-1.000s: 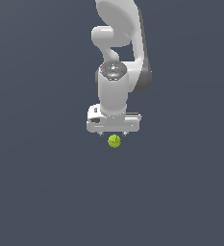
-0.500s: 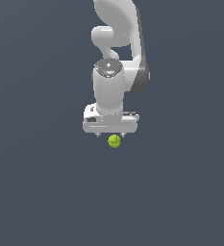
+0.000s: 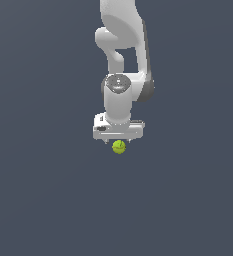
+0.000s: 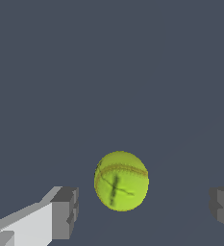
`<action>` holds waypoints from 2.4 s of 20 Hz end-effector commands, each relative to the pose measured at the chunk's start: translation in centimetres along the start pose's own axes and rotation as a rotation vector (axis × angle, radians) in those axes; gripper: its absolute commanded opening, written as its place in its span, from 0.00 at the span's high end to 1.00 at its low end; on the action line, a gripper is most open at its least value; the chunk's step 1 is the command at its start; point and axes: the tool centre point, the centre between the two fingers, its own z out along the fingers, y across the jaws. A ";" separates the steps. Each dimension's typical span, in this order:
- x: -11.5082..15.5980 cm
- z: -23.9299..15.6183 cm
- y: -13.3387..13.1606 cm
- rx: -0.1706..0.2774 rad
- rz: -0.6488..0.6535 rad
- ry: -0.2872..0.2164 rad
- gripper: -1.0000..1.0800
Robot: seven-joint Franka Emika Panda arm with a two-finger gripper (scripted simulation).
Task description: Pick up the object and move it to a goal position.
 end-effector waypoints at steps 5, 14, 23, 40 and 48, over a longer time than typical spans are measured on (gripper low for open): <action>-2.0 2.6 -0.7 -0.002 -0.018 -0.020 0.04; -2.2 3.6 -0.8 -0.002 -0.019 -0.022 0.04; -2.4 7.5 -0.8 -0.003 -0.020 -0.022 0.04; -2.3 7.7 -0.8 -0.003 -0.020 -0.022 1.00; -2.4 5.1 0.3 -0.003 -0.020 -0.022 1.00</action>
